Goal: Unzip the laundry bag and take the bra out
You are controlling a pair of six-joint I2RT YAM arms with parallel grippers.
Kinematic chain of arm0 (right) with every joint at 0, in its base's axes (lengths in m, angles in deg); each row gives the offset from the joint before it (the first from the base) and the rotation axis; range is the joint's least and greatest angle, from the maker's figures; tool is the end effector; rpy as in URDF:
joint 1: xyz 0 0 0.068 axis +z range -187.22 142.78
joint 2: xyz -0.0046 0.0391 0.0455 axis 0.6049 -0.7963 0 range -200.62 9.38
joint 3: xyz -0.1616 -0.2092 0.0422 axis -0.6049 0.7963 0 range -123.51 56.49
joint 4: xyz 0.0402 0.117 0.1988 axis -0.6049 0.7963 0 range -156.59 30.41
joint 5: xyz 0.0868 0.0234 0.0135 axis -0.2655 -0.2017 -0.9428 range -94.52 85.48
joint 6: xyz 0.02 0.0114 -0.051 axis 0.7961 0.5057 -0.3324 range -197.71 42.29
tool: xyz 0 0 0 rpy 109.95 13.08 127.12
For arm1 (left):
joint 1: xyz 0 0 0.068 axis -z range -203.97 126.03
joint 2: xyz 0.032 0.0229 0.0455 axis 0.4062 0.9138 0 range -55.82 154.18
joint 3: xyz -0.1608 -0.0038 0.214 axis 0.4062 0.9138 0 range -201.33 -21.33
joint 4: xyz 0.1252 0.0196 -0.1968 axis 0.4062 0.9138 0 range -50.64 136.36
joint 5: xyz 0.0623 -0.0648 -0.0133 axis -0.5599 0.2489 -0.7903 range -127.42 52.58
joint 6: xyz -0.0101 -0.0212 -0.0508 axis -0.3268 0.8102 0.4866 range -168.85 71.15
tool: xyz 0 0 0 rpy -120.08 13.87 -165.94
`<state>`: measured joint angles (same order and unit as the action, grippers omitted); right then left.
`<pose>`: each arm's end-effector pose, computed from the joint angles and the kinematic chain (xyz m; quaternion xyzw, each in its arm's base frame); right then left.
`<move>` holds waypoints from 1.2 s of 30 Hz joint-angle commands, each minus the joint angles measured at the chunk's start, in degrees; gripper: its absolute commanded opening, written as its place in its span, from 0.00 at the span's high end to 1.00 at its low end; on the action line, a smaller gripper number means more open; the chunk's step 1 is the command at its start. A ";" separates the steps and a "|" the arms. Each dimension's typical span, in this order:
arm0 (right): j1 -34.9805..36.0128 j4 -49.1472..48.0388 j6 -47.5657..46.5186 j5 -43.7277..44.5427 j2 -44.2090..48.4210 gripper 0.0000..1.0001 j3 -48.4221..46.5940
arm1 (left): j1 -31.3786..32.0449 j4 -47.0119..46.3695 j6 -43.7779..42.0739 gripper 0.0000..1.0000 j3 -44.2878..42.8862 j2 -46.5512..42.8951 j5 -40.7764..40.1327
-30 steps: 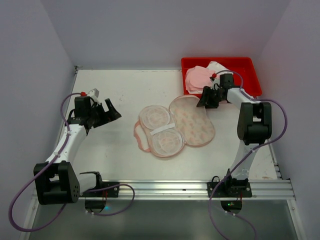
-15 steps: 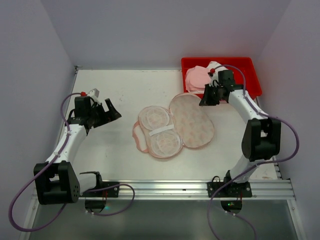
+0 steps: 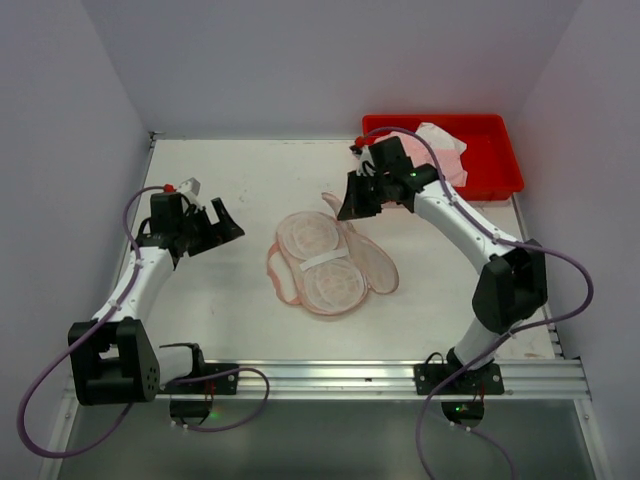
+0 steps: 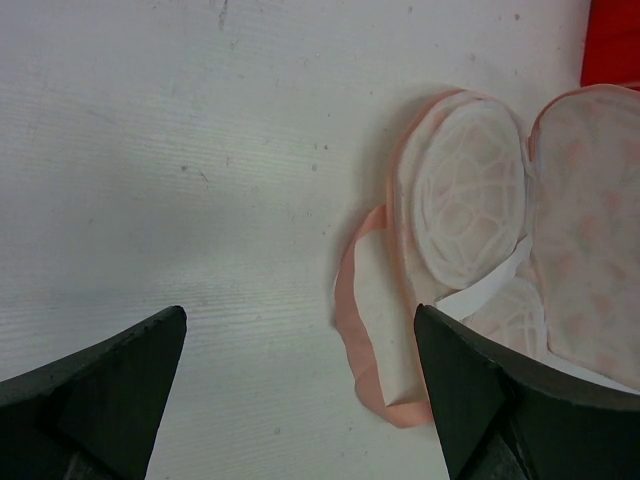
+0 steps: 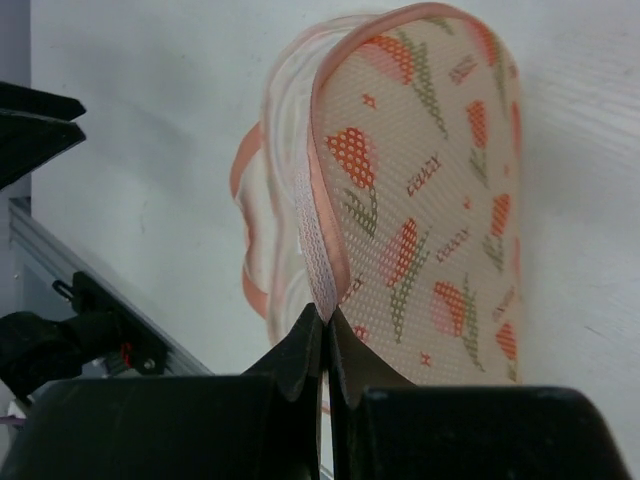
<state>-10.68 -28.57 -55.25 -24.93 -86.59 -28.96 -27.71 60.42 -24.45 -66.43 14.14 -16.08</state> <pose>0.3007 0.1653 0.3078 -0.0954 0.9176 0.2953 0.2483 0.2289 0.0009 0.2414 -0.1541 0.9004 -0.2349 0.3321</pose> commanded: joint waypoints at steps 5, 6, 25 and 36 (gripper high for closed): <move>6.23 -8.47 11.80 -8.68 -6.51 1.00 -3.32 | -0.56 -0.67 -1.03 0.00 0.72 1.15 2.12; 7.02 -9.71 12.69 -9.65 -7.13 1.00 -3.23 | -0.56 -0.67 -1.02 0.00 0.72 1.59 2.65; 12.74 -26.07 22.90 -13.16 -23.74 0.93 -0.33 | -0.56 -0.49 -1.02 0.00 0.63 1.59 2.48; 15.91 -13.42 8.31 -6.69 -9.63 0.43 -3.41 | -0.56 0.65 -0.15 0.00 -1.30 -2.62 2.12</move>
<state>4.73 -45.48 -40.96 -34.63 -107.39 -29.62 -27.71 60.62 -24.43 -66.41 14.73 -14.90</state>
